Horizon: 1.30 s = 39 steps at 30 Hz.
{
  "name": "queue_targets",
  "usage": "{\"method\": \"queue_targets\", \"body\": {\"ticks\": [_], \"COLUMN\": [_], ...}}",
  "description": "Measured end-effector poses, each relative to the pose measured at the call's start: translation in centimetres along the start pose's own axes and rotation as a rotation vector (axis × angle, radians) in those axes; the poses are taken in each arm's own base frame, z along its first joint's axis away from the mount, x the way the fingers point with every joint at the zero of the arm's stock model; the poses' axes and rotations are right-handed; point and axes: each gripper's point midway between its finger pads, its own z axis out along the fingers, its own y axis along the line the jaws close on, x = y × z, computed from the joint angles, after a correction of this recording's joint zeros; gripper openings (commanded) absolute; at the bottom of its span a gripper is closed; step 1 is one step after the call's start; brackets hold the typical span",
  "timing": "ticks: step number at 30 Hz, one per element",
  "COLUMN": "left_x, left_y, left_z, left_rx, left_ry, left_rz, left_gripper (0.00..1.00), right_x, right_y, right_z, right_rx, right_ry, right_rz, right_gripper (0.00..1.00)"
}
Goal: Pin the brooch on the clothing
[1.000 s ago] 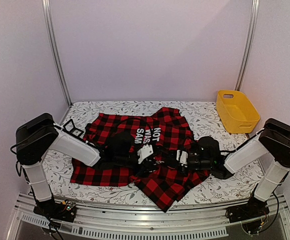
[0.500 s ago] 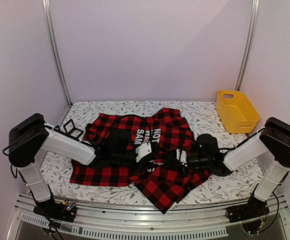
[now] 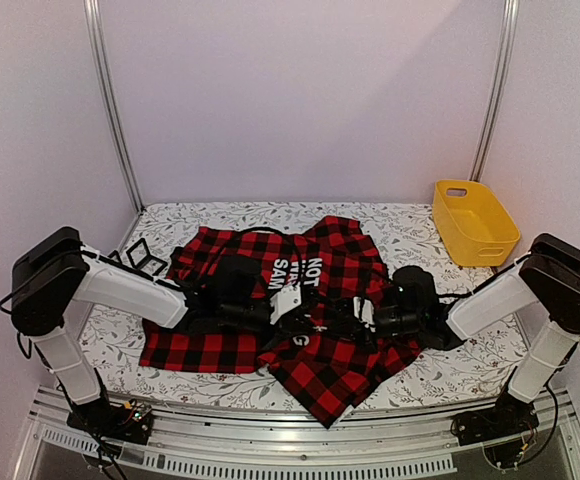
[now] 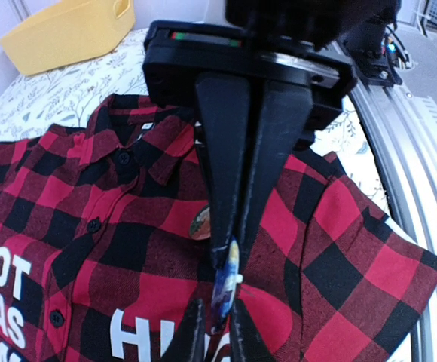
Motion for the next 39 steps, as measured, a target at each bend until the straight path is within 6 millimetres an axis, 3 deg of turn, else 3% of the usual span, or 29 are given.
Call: {"method": "queue_targets", "body": {"ticks": [2, 13, 15, 19, 22, 39], "left_x": [-0.4, -0.4, -0.3, -0.6, -0.9, -2.5], "left_y": [-0.2, -1.0, -1.0, -0.6, -0.5, -0.8], "left_z": [-0.2, -0.2, -0.2, -0.2, -0.2, -0.8], "left_rx": [0.013, 0.059, 0.058, 0.046, 0.047, 0.08], "left_ry": [-0.012, -0.008, -0.007, -0.009, -0.016, -0.096], "left_rz": [-0.003, -0.041, -0.043, -0.07, -0.093, -0.17], "left_gripper": [0.0, 0.0, 0.0, 0.0, 0.0, 0.0], "right_x": [0.0, 0.0, 0.0, 0.3, 0.3, 0.3], "right_y": [-0.1, 0.1, 0.1, -0.1, -0.4, -0.5], "right_z": [0.0, 0.0, 0.0, 0.0, -0.1, 0.4], "right_rx": [0.002, -0.02, -0.022, -0.01, 0.006, 0.0], "right_ry": [-0.001, 0.003, 0.005, 0.021, 0.029, 0.003], "right_rz": [0.001, 0.018, 0.02, 0.027, 0.021, 0.1], "right_gripper": [0.0, 0.0, 0.1, 0.4, 0.48, 0.36]}}
